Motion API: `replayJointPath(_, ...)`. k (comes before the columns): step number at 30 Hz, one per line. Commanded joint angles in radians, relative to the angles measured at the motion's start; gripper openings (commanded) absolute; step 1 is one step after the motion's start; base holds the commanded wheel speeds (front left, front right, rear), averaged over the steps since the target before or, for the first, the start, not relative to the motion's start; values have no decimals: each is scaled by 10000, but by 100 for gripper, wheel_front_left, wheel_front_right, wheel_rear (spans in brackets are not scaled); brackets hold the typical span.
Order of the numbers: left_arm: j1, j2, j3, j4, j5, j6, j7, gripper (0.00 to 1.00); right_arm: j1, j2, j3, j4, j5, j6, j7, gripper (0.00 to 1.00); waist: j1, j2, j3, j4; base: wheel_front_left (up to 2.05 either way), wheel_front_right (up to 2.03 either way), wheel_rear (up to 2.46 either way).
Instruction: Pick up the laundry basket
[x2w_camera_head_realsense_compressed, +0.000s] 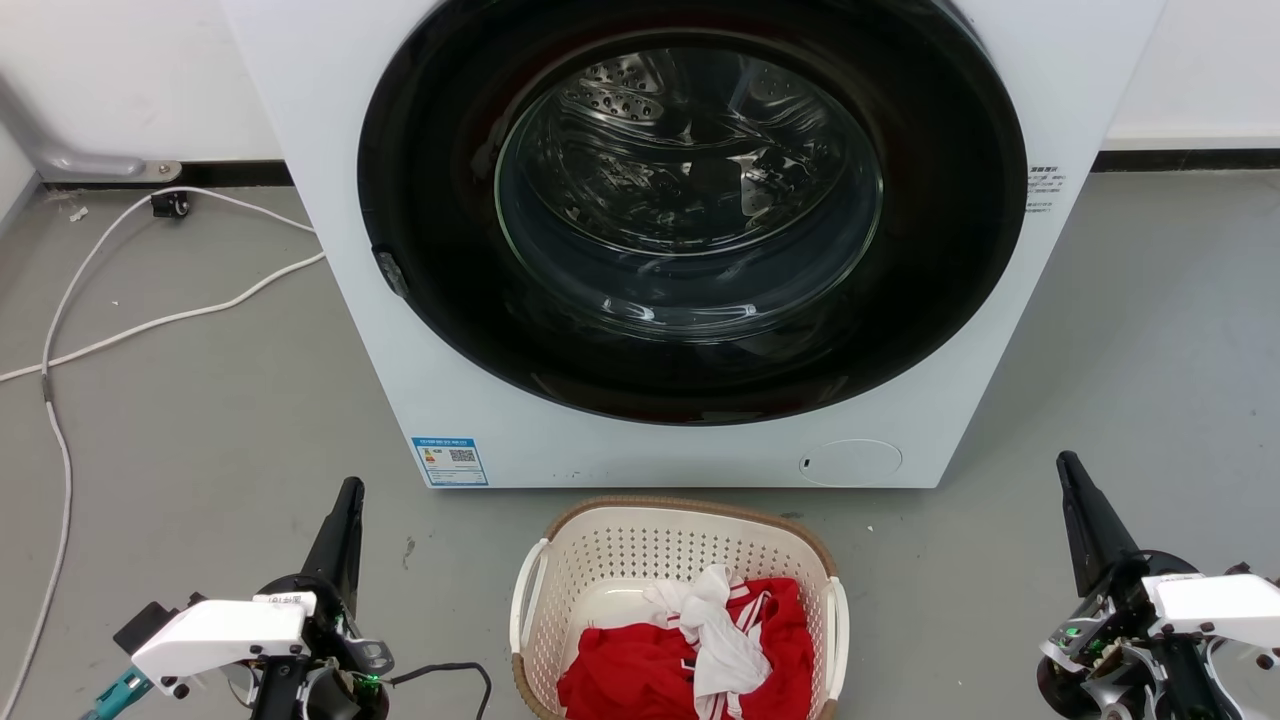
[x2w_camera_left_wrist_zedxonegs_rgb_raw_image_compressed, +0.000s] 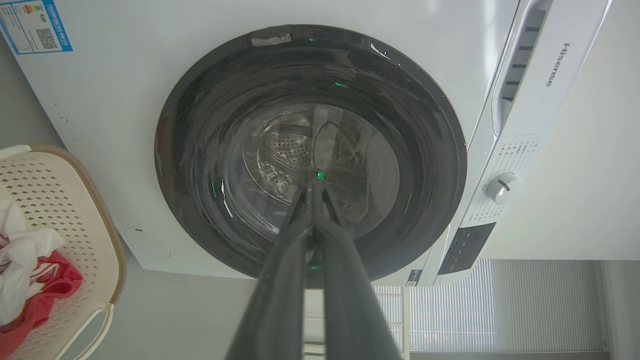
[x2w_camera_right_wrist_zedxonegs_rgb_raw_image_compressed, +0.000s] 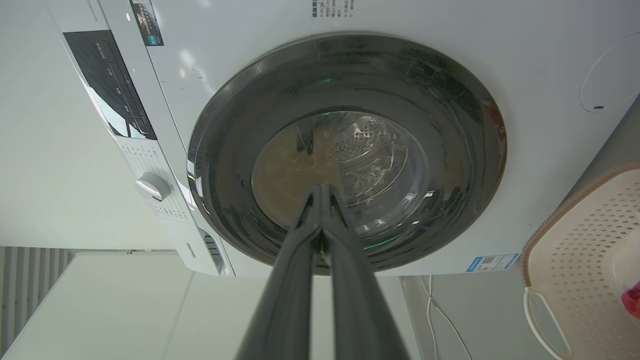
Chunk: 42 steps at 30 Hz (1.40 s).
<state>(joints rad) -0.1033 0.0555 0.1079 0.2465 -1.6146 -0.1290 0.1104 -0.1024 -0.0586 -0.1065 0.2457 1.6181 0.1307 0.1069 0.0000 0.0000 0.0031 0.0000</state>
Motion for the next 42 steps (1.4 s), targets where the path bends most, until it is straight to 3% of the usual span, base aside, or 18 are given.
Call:
replayJointPath(1,-107,-14,34,10,29,-32,5,0,-123,38,-16,12,-55,0,39,0,0,0,0,0,0,0,0)
replayJointPath(16,-109,-17,47,11,43,-33,15,0,-125,50,-30,13,-77,0,56,0,0,0,0,0,0,0,0)
replayJointPath(17,-1,-15,12,0,4,2,10,100,-1,10,-17,2,-4,0,8,100,0,0,0,0,0,0,0)
replayJointPath(31,91,-48,-562,-137,552,6,-564,100,259,-13,368,-205,-691,-2,-569,100,0,0,-2,29,0,0,0)
replayJointPath(42,101,-47,-539,-594,2595,2,-1053,100,331,24,483,-517,-3522,-1,-1051,100,0,0,-28,72,0,0,0)
